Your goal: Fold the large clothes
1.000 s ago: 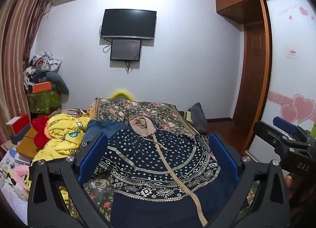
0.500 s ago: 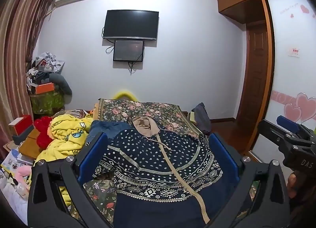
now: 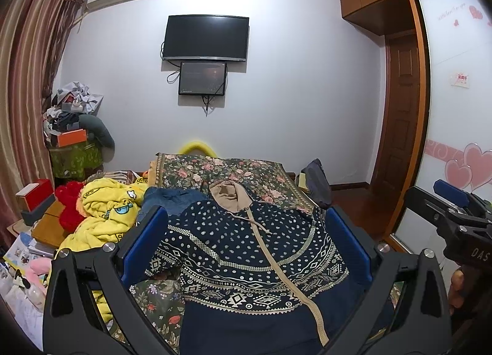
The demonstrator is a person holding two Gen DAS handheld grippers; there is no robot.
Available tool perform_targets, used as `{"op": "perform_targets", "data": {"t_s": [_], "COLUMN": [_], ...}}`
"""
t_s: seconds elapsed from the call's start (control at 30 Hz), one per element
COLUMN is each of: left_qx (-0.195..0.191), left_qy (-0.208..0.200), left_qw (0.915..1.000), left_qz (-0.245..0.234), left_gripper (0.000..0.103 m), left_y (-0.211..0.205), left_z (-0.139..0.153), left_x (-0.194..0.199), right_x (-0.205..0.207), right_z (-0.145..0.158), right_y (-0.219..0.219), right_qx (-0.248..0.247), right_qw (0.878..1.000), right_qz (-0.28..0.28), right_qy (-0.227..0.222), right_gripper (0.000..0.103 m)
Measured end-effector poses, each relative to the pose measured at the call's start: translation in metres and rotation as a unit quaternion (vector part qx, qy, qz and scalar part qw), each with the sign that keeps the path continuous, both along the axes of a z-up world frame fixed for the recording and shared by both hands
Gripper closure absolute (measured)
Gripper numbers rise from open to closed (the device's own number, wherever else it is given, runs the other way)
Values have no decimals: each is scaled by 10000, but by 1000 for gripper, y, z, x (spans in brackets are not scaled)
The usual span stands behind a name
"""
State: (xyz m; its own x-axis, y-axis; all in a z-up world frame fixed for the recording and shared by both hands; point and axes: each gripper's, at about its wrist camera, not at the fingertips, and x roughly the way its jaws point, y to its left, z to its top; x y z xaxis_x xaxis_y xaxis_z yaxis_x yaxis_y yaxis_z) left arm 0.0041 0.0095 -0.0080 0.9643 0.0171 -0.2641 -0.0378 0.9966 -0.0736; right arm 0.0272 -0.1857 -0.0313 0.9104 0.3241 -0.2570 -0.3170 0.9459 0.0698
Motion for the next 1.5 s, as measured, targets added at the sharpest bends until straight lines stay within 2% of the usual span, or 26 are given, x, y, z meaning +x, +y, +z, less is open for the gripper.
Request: {"op": "perform_targets", "data": {"t_s": [1.5], "left_qx": [-30], "left_qy": [60], "left_qw": [10000], "left_qz": [1], "left_gripper": [0], "left_y": [-1], "left_z": [-1], "left_x": [5], "right_x": [1], "right_z": [-1], "right_y": [2], "right_qx": [0], "right_qw": [10000], "right_qz": [0], "right_qy": [28], "right_gripper": [0]}}
